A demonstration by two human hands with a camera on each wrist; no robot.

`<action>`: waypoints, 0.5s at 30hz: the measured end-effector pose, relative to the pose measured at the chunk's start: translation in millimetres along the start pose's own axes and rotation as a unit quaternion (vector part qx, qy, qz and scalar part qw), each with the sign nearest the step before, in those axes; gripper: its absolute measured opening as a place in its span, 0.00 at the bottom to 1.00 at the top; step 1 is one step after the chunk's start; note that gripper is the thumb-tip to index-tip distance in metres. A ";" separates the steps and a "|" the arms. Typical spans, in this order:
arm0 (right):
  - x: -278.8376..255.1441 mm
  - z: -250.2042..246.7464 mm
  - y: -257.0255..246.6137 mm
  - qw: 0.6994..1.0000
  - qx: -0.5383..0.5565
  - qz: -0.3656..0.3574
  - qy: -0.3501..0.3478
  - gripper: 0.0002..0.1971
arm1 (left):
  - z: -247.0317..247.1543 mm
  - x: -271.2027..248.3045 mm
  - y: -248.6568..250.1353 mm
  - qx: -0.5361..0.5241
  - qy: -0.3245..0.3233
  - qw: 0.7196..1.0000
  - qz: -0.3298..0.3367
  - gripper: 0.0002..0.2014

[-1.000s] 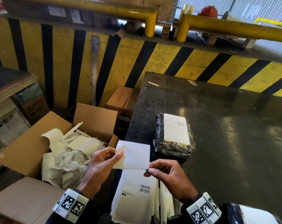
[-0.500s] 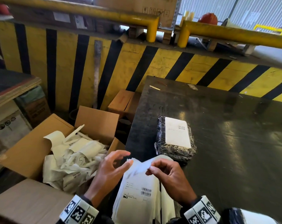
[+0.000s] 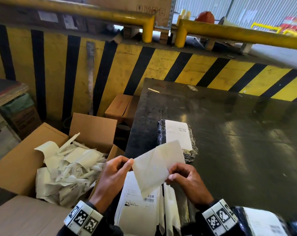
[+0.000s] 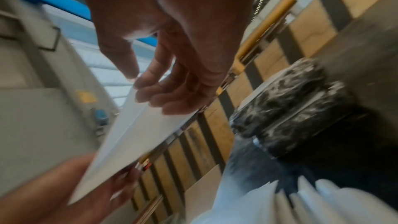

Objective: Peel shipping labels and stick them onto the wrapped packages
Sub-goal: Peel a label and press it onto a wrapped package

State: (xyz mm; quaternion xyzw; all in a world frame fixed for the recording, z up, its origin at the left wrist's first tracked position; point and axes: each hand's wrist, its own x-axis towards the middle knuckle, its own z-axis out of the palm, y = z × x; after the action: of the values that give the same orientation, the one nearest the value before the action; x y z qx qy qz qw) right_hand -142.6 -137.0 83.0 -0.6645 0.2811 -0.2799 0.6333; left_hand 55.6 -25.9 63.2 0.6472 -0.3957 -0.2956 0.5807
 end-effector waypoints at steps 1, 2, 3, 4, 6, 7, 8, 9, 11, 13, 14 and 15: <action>-2.2 -8.6 -1.2 1.000 0.001 0.002 0.006 0.13 | -4.7 3.6 -3.2 -0.002 0.004 1.000 -0.007 0.10; -3.8 -17.2 -2.0 1.000 0.003 0.000 0.009 0.15 | -10.6 7.5 -6.7 0.008 0.008 1.000 -0.009 0.09; -6.1 -25.4 -3.2 1.000 0.008 -0.005 0.010 0.15 | -16.2 11.1 -10.1 0.024 0.008 1.000 -0.012 0.08; -7.5 -32.8 -4.8 1.000 0.011 -0.011 0.012 0.14 | -22.0 15.0 -14.1 0.042 0.009 0.999 -0.017 0.07; -9.7 -46.0 -7.5 0.999 0.025 -0.020 0.023 0.07 | -33.9 22.1 -22.2 0.077 0.013 0.997 -0.022 0.07; -10.3 -52.6 -7.6 0.998 0.045 -0.020 0.033 0.04 | -39.7 25.2 -26.9 0.090 0.016 0.996 -0.025 0.08; -11.2 -58.7 -7.9 0.996 0.073 -0.019 0.046 0.02 | -45.7 29.0 -33.3 0.100 0.022 0.994 -0.030 0.08; -12.1 -64.2 -8.6 0.993 0.104 -0.018 0.057 0.01 | -50.9 32.4 -39.0 0.105 0.033 0.993 -0.037 0.09; -14.0 -75.3 -11.9 0.982 0.167 -0.026 0.089 0.07 | -60.2 37.9 -47.8 0.096 0.073 0.991 -0.060 0.09; -14.8 -86.6 -13.1 0.972 0.195 -0.027 0.126 0.11 | -65.0 41.3 -48.7 0.054 0.112 0.989 -0.079 0.08; -13.8 -89.7 -13.1 0.973 0.184 -0.021 0.140 0.09 | -64.6 40.7 -44.5 0.029 0.119 0.989 -0.080 0.07; -11.5 -90.6 -11.2 0.976 0.158 -0.011 0.149 0.07 | -62.4 39.0 -39.3 0.009 0.114 0.990 -0.078 0.07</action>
State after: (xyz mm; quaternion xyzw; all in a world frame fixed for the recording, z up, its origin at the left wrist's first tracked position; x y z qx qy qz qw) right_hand -216.2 -190.2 97.7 -0.5098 0.3172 -0.4234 0.6784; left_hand 134.7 -26.6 36.9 0.7108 -0.2779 -0.2604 0.5913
